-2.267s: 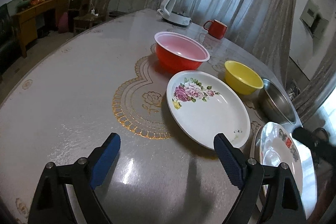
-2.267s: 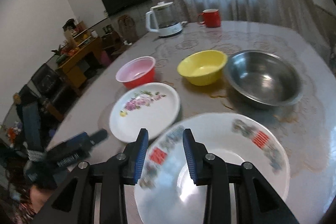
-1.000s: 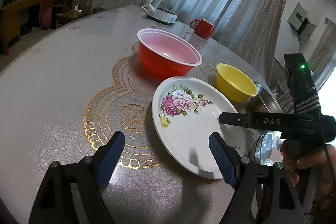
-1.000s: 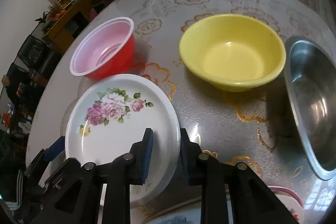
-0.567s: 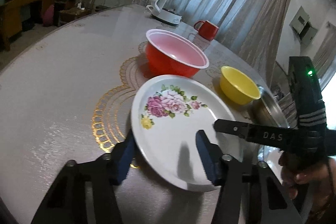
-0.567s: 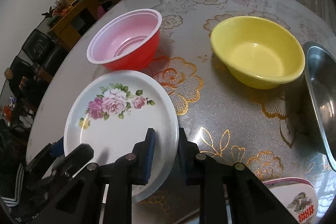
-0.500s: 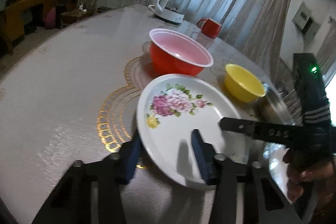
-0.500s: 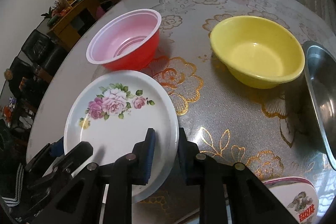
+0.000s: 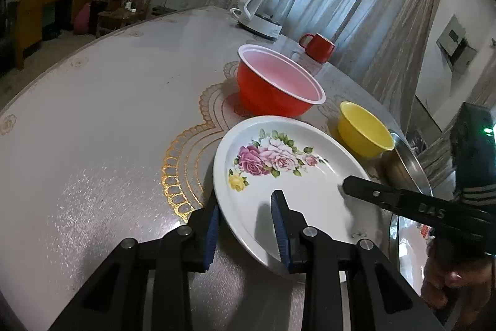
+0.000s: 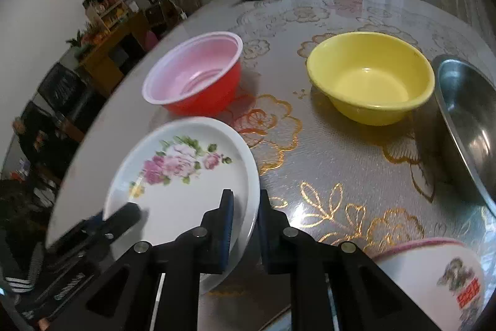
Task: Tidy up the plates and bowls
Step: 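Lift the rose-print plate with the left gripper toward the plate stack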
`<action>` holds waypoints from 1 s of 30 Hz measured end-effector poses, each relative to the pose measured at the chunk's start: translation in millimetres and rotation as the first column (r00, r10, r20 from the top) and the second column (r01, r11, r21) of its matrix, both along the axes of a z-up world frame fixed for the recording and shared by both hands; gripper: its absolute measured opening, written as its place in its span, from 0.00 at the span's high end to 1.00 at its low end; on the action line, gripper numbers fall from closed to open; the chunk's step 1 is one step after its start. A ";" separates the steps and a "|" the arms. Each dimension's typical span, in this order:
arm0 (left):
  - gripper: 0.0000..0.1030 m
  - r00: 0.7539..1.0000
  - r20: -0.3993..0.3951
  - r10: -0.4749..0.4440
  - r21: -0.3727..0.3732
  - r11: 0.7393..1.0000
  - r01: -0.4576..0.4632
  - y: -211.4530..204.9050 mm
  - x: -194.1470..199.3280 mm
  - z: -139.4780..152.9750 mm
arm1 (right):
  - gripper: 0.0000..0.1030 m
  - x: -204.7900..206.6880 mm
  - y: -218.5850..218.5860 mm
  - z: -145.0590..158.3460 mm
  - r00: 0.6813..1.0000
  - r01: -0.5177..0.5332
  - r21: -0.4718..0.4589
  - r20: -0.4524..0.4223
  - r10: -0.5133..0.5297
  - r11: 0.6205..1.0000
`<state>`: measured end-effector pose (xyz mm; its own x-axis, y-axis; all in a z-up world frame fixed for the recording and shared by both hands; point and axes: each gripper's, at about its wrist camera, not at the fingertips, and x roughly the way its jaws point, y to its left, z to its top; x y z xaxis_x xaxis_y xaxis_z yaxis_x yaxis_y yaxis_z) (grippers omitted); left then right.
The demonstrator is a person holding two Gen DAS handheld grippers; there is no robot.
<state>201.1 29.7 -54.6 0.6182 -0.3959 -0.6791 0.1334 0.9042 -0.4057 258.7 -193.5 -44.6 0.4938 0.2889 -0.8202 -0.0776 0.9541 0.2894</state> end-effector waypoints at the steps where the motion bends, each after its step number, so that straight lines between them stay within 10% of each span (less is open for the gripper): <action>1: 0.69 1.000 0.000 -0.001 -0.001 1.000 0.001 0.1 -0.7 0.1 | 0.88 -4.5 -0.3 3.2 1.000 -0.001 0.006 0.010 0.001 1.000; 30: 0.69 0.985 0.138 -0.103 -0.033 0.994 0.109 -16.5 -42.5 29.4 | 0.87 -68.3 -23.3 24.5 0.989 0.057 0.157 0.123 -0.076 0.986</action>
<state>158.6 13.2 -25.2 0.6567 -0.4892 -0.5740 0.2838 0.8654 -0.4129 190.4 -216.8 -20.1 0.6141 0.3689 -0.6977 -0.0612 0.9036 0.4239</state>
